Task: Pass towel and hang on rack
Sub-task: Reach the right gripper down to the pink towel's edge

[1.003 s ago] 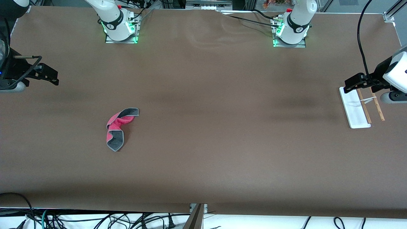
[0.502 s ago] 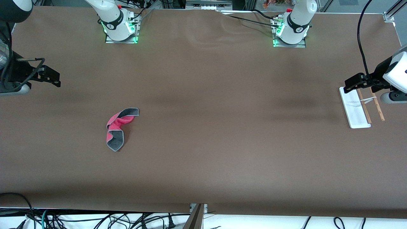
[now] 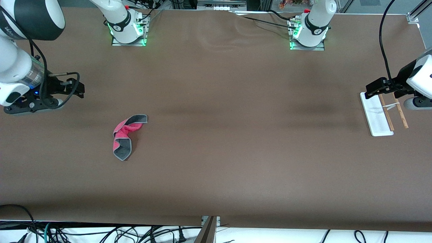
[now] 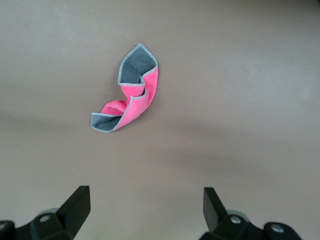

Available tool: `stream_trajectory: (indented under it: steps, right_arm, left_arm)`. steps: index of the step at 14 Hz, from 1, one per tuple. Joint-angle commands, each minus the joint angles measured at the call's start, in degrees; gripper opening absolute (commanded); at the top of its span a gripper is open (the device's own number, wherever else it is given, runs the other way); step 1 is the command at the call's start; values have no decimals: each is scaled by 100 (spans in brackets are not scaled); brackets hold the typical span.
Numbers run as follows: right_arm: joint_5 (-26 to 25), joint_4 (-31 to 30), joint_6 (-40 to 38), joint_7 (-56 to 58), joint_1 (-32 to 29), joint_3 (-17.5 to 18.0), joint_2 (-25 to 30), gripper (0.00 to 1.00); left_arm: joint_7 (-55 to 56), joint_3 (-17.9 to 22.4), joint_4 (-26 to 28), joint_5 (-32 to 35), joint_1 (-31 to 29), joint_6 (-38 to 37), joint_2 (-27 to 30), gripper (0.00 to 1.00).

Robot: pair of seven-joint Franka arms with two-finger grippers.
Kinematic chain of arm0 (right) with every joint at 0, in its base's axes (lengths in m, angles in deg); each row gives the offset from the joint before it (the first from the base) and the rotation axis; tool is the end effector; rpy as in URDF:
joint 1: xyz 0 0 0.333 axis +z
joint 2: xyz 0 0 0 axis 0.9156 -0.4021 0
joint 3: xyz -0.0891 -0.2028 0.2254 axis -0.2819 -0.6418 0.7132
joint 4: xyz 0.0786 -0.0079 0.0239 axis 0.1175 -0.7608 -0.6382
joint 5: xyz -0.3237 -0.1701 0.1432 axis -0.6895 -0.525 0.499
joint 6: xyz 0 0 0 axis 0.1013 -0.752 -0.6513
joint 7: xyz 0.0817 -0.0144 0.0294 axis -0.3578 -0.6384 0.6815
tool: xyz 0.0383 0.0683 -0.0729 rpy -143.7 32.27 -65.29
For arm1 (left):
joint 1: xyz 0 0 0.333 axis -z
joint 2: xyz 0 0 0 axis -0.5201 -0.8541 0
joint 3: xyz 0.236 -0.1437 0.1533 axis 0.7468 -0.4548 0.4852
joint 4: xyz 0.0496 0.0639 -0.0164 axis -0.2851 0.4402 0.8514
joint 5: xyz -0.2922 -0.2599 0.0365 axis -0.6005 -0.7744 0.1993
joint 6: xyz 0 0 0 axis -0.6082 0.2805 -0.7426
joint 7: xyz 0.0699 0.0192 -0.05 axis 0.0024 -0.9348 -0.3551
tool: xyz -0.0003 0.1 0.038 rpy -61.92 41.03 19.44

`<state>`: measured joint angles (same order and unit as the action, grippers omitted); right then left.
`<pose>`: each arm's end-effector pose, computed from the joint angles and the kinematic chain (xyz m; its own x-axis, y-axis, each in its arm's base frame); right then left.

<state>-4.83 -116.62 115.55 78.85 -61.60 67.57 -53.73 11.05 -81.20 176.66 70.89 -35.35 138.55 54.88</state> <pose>0.5985 0.0578 0.5429 0.9732 0.2043 -0.1060 0.2141 -0.9725 0.0913 0.5843 -0.0003 0.5901 0.9962 0.0612 -0.0615 0.0610 -0.9981 -0.0047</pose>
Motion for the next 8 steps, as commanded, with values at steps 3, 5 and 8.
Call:
stream_trajectory:
  steps: [3,5,8]
  right_arm:
    - [102,125,366,-1158,6,3,-693,100]
    - [120,125,488,-1575,6,3,-948,100]
    - [129,116,761,-2355,6,11,-1379,100]
  left_arm:
    - [-61,-12,-143,93,-12,-80,-68,100]
    - [-61,-12,-143,93,-12,-80,-68,100]
    - [-61,-12,-143,93,-12,-80,-68,100]
